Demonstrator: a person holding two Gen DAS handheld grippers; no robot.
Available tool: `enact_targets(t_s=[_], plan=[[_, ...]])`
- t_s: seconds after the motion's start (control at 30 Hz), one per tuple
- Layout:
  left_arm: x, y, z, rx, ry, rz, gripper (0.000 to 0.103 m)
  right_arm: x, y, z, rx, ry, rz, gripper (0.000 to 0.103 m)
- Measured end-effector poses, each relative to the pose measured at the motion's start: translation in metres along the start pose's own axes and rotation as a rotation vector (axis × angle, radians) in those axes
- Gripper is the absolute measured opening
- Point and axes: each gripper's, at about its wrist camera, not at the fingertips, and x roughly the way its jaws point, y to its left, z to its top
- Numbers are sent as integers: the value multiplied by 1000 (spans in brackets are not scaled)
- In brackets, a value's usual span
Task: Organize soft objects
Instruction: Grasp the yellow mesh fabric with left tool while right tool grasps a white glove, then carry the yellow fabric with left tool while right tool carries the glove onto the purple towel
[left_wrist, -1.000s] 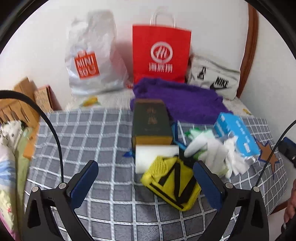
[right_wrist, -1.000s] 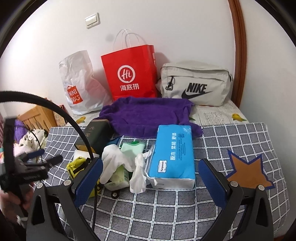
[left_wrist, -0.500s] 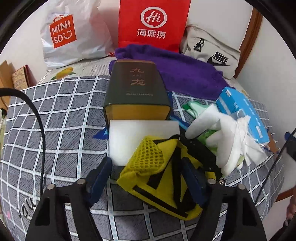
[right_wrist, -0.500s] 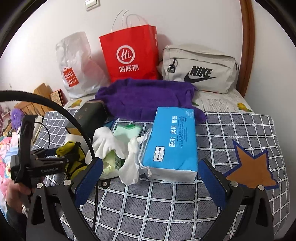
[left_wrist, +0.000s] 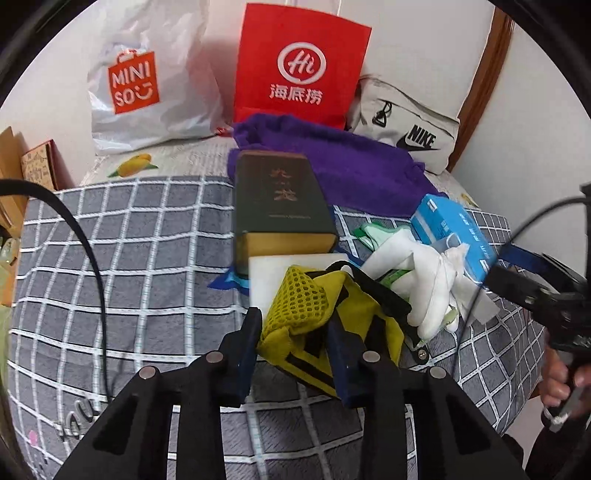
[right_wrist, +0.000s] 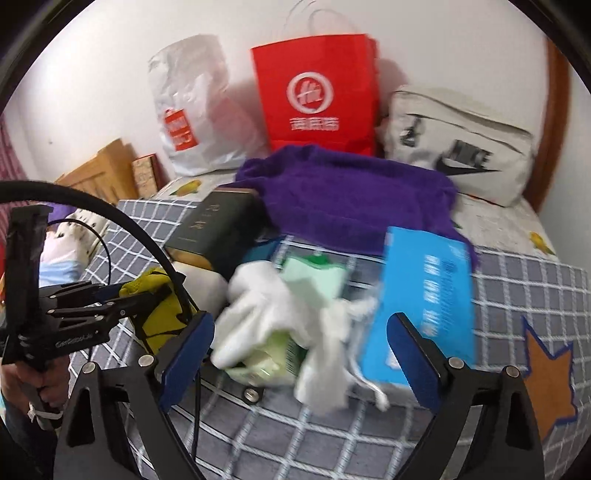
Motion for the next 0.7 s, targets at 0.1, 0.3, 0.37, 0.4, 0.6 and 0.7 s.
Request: enact_targets(t_s=[0.1,0.3,0.37,0.4,0.6,0.7], plan=[[-9,9,1,-9,-17,16,32,18,10,9,-25,21,37,94],[-10,28,2,-50,-18,23,32,74,26,14,-104,146,7,53],[-7,31,2,-55,-15,18,32,84,28,14,-118,185,-2,32],[-7,33,2,-57,-16,20,32,83,27,14,-122,176,-16,25],[-11,36,7,-60,-35,13,32,45,12,23,-56,99,67,16],[-17,37,12,-65,-52,2,32,27,2,33,-13,69,109,15]])
